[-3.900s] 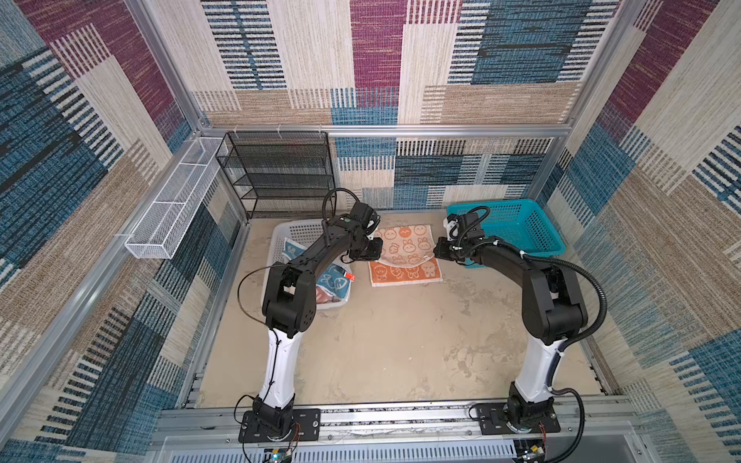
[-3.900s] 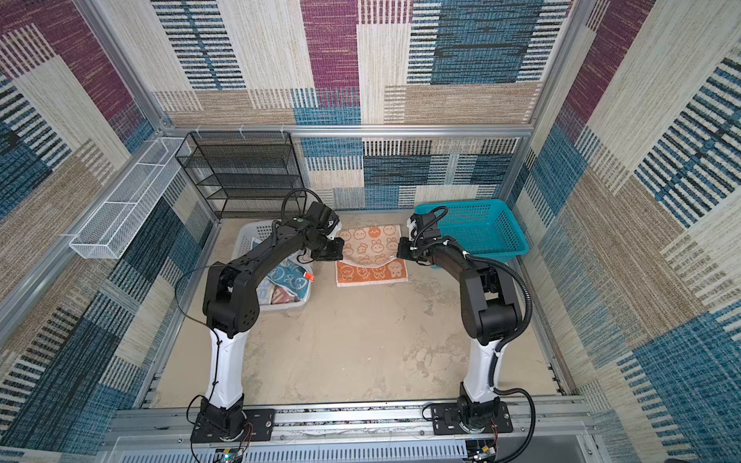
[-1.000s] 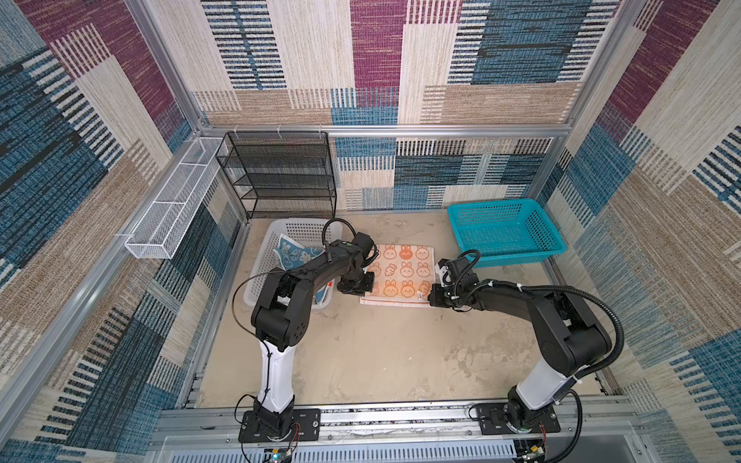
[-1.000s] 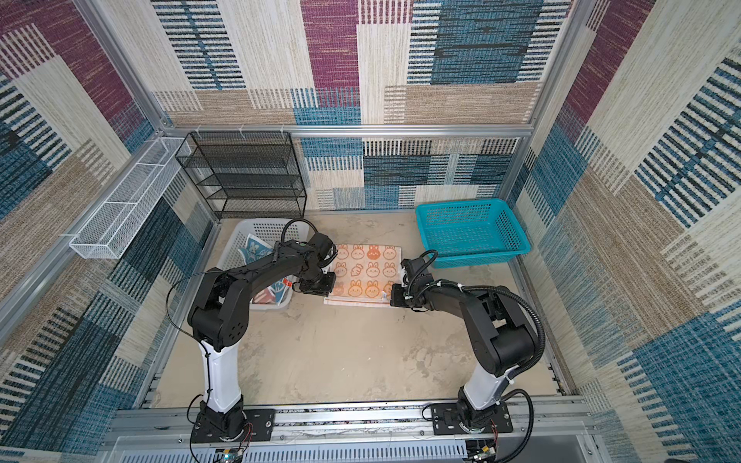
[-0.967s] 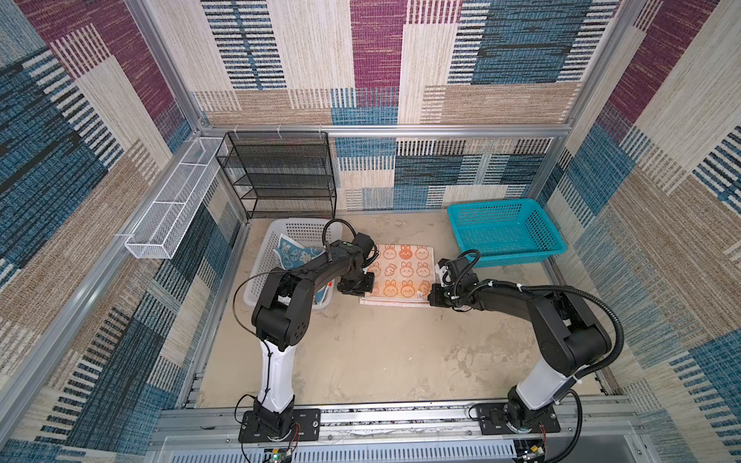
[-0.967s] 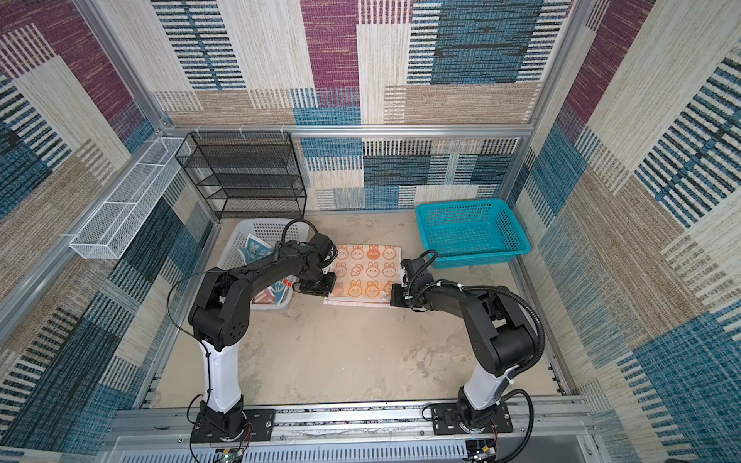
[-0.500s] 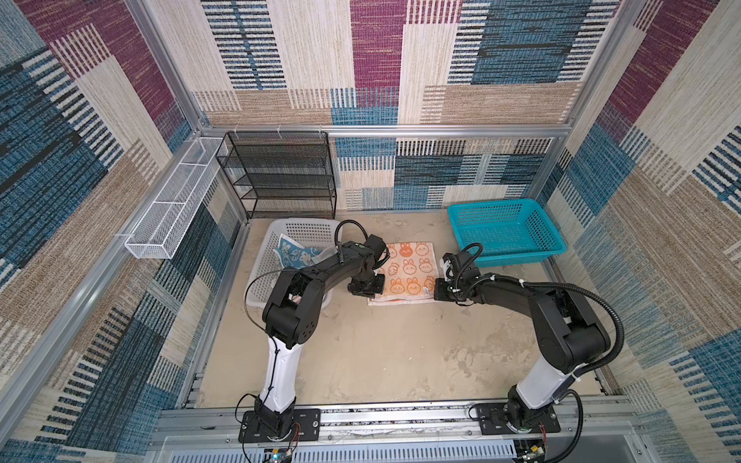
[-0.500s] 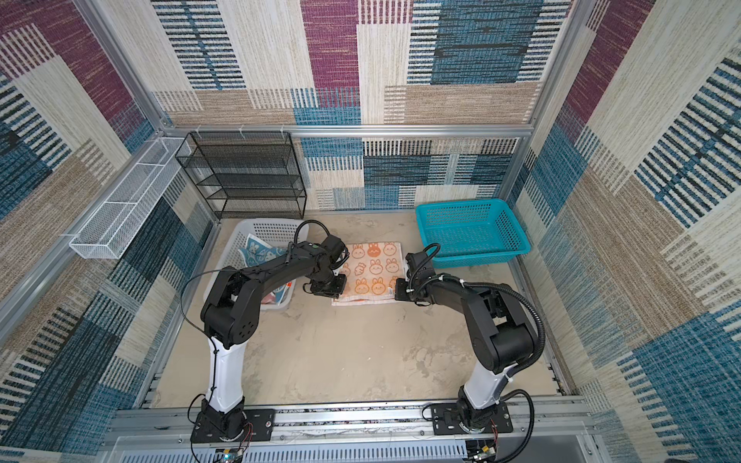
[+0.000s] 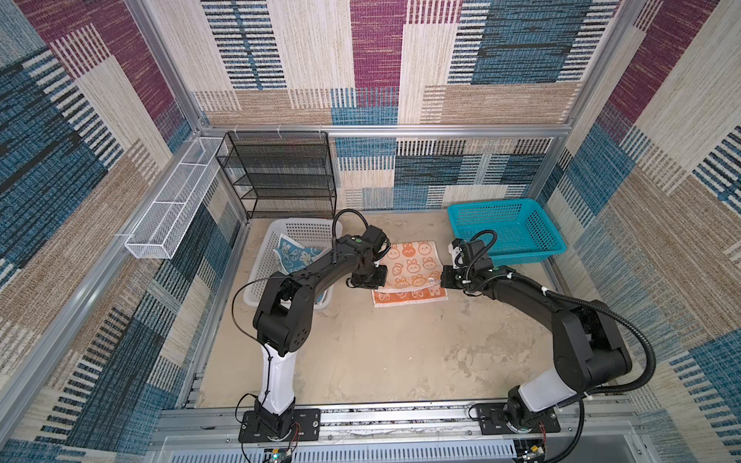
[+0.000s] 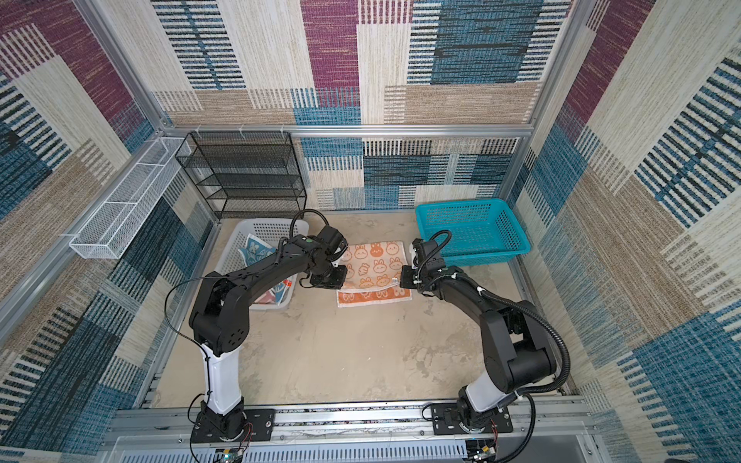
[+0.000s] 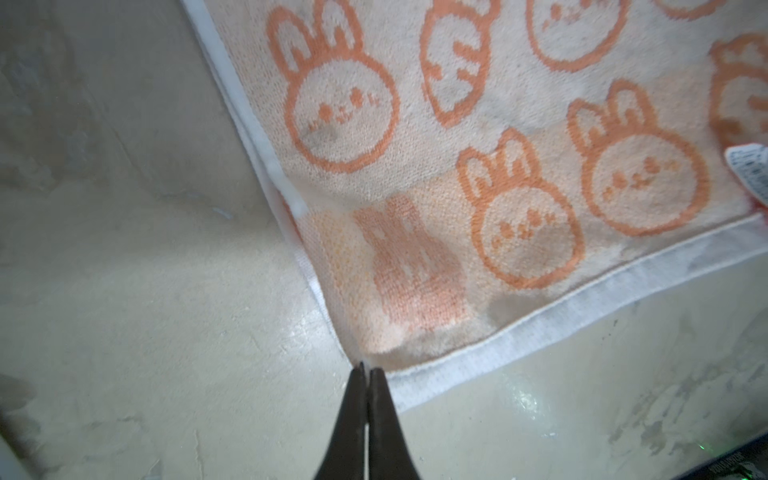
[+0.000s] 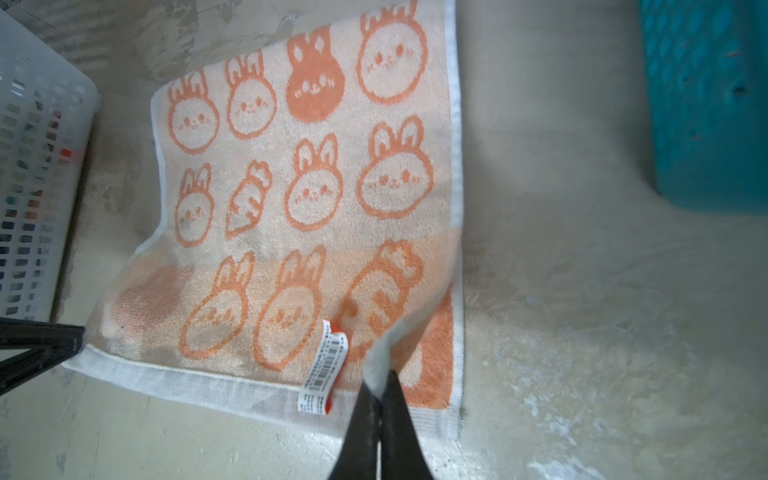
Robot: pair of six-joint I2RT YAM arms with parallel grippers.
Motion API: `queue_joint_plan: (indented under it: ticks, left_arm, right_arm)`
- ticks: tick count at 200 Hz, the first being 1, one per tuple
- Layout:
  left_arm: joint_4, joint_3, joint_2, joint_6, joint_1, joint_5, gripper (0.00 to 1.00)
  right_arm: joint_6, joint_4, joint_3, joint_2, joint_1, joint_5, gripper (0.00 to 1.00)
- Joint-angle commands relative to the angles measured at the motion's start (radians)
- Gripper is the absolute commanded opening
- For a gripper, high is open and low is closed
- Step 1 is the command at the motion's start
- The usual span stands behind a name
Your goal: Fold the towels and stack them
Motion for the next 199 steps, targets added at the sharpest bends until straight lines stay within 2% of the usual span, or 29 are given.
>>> queue_joint_plan:
  ticks: [1, 59, 77, 98, 135, 152, 183, 199]
  left_arm:
    - [-0.021, -0.017, -0.014, -0.010, -0.007, -0.012, 0.00]
    - [0.004, -0.096, 0.008, -0.007, -0.015, -0.014, 0.00]
    - [0.006, -0.101, 0.020, -0.009, -0.015, -0.015, 0.00]
    - [0.007, -0.091, 0.029, -0.005, -0.015, -0.017, 0.00]
    - [-0.004, -0.061, 0.036, -0.001, -0.015, -0.030, 0.03]
    - [-0.014, -0.047, 0.033, -0.001, -0.014, -0.045, 0.17]
    - [-0.059, -0.010, 0.016, -0.007, -0.016, -0.106, 0.32]
    - [-0.078, 0.001, -0.003, -0.012, -0.015, -0.129, 0.44]
  right_arm:
    - [0.015, 0.006, -0.037, -0.006, 0.005, -0.022, 0.00]
    - [0.057, 0.097, -0.153, 0.038, 0.043, -0.056, 0.03]
    - [0.061, 0.104, -0.162, 0.044, 0.053, -0.061, 0.10]
    - [0.059, 0.100, -0.159, 0.036, 0.055, -0.059, 0.14]
    - [0.047, 0.062, -0.129, -0.001, 0.056, -0.057, 0.35]
    - [0.039, 0.034, -0.114, -0.027, 0.055, -0.049, 0.45]
    - [0.025, -0.024, -0.078, -0.090, 0.056, -0.028, 0.65]
    - [0.016, -0.054, -0.057, -0.119, 0.053, -0.004, 0.76]
